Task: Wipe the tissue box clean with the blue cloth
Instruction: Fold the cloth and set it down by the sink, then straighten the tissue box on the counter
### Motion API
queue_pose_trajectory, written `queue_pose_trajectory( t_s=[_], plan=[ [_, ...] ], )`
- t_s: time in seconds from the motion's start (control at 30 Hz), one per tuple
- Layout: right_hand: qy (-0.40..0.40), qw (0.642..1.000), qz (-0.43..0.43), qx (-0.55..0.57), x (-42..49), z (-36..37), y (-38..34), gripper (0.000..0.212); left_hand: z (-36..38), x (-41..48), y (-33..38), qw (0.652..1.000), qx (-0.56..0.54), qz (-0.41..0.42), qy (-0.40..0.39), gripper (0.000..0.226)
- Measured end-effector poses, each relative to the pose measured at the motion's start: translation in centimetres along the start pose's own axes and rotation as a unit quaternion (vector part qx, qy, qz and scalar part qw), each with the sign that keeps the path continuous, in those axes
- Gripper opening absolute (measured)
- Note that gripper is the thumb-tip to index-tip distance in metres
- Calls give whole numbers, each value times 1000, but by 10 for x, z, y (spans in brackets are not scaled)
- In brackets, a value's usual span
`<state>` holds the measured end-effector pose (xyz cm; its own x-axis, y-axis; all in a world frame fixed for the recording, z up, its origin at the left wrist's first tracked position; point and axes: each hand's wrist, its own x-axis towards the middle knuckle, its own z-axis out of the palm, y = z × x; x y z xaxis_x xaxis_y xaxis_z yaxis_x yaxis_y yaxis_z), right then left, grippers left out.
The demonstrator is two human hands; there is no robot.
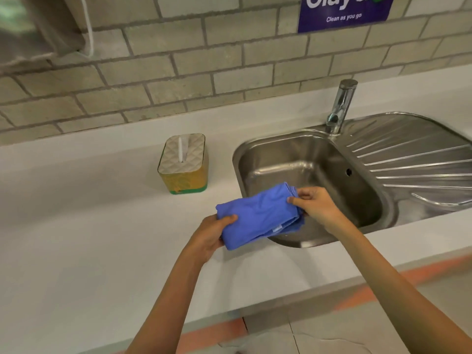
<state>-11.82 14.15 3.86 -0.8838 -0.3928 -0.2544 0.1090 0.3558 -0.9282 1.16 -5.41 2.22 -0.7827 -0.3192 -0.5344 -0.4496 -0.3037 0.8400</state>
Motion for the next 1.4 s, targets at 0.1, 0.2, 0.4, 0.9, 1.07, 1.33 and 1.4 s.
queue_pose_trajectory(
  t_s=[0.1, 0.2, 0.4, 0.9, 1.07, 1.33, 1.4],
  plan=[
    [2, 998, 61, -11, -13, -34, 27, 31, 21, -2, -18, 999, 2, -10, -42, 26],
    [9, 994, 102, -22, -25, -59, 54, 41, 46, -6, -38, 999, 9, -18, -40, 15],
    [26, 992, 104, -66, -37, -80, 88, 40, 80, -15, -65, 994, 99, -17, 41, 21],
    [66, 964, -5, -256, -44, -76, 98, 49, 89, -24, -85, 900, 376, 97, 198, 62],
    [93, 977, -5, -192, -23, -62, 67, 37, 70, -19, -64, 934, 275, 107, 203, 51],
    [13, 999, -14, -33, 27, 3, 4, 31, 15, -1, -6, 968, 110, 92, 207, 41],
    [-16, 1000, -22, -4, 38, 22, -14, 28, -4, 4, 8, 970, 72, 91, 213, 40]
  ],
)
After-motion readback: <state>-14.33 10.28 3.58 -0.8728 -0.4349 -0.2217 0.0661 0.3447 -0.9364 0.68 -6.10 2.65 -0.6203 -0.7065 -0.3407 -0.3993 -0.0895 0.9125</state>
